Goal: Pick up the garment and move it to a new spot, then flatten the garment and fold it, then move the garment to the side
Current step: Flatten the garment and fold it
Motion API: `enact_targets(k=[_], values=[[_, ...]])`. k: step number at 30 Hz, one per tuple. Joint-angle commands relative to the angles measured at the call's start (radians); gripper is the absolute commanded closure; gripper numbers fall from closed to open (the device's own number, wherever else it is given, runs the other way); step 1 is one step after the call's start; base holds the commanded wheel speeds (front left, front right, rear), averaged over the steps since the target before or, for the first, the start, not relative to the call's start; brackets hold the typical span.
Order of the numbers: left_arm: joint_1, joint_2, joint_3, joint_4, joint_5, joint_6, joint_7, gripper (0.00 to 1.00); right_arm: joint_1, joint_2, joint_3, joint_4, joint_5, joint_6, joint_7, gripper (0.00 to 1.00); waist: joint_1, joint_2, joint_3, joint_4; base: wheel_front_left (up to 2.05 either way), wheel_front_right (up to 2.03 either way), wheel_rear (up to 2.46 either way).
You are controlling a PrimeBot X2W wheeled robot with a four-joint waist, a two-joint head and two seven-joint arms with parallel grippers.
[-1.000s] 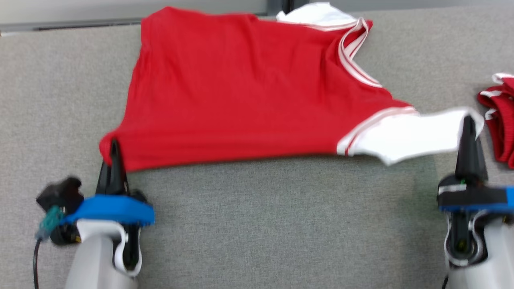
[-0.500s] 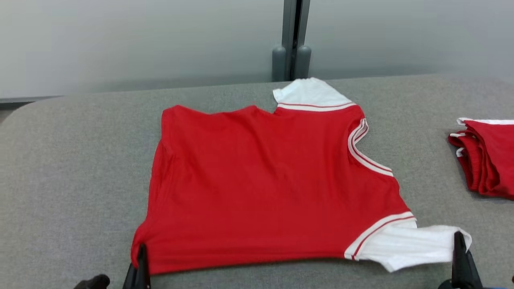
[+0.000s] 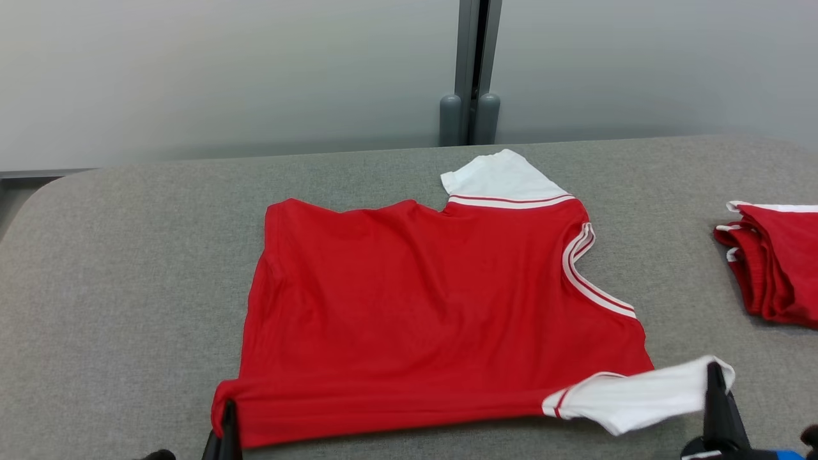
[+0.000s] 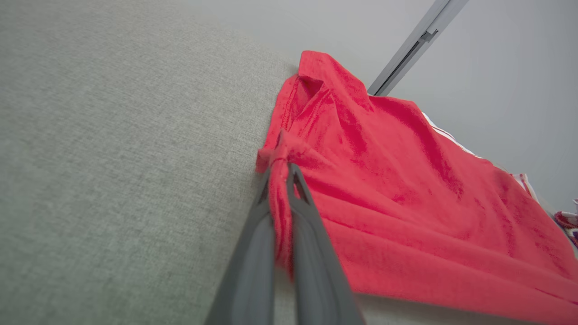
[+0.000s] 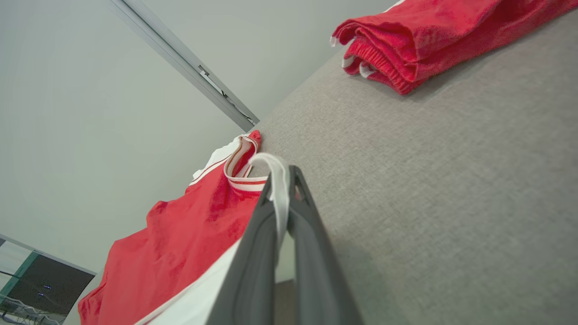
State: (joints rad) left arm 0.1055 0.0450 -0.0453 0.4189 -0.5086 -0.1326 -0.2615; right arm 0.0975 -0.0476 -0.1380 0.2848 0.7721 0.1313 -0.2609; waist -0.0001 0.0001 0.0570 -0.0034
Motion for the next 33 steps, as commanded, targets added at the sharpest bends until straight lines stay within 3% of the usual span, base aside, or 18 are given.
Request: enact_targets(k=[1, 8, 18, 30, 31, 32, 33], values=[[-0.039, 0.010, 0.000, 0.009, -0.016, 0.011, -0.005, 1.00, -0.047, -0.006, 0.019, 0.007, -0.020, -0.001, -0.006, 1.00, 0.0001, -0.0001, 0.009, 0.006, 0.00, 0.00, 0.00], [-0.169, 0.007, -0.058, 0.082, -0.071, 0.065, -0.005, 1.00, -0.228, -0.006, 0.030, 0.119, -0.038, -0.001, -0.005, 1.00, 0.0001, -0.0001, 0.056, 0.027, 0.00, 0.00, 0.00], [-0.347, 0.007, -0.133, 0.186, -0.075, 0.106, -0.005, 1.00, -0.459, -0.006, 0.016, 0.300, -0.148, -0.001, -0.005, 1.00, 0.0001, -0.0001, 0.137, 0.035, 0.00, 0.00, 0.00], [-0.463, 0.008, -0.116, 0.273, -0.063, 0.161, -0.005, 1.00, -0.596, -0.006, 0.015, 0.414, -0.232, -0.001, -0.005, 1.00, 0.0001, -0.0001, 0.176, 0.024, 0.00, 0.00, 0.00], [-0.469, 0.008, -0.111, 0.273, -0.055, 0.170, -0.005, 0.95, -0.602, -0.006, 0.017, 0.423, -0.243, -0.001, -0.005, 0.54, 0.0001, -0.0001, 0.177, 0.025, 0.00, 0.00, 0.00], [-0.471, 0.008, -0.103, 0.269, -0.055, 0.179, -0.005, 0.31, -0.607, -0.006, 0.023, 0.422, -0.269, -0.001, -0.005, 0.00, 0.0001, -0.0001, 0.177, 0.025, 0.00, 0.00, 0.00], [-0.469, 0.008, -0.099, 0.266, -0.048, 0.187, -0.005, 0.00, -0.611, -0.006, 0.025, 0.415, -0.287, -0.001, -0.005, 0.00, 0.0001, -0.0001, 0.177, 0.025, 0.00, 0.00, 0.00]])
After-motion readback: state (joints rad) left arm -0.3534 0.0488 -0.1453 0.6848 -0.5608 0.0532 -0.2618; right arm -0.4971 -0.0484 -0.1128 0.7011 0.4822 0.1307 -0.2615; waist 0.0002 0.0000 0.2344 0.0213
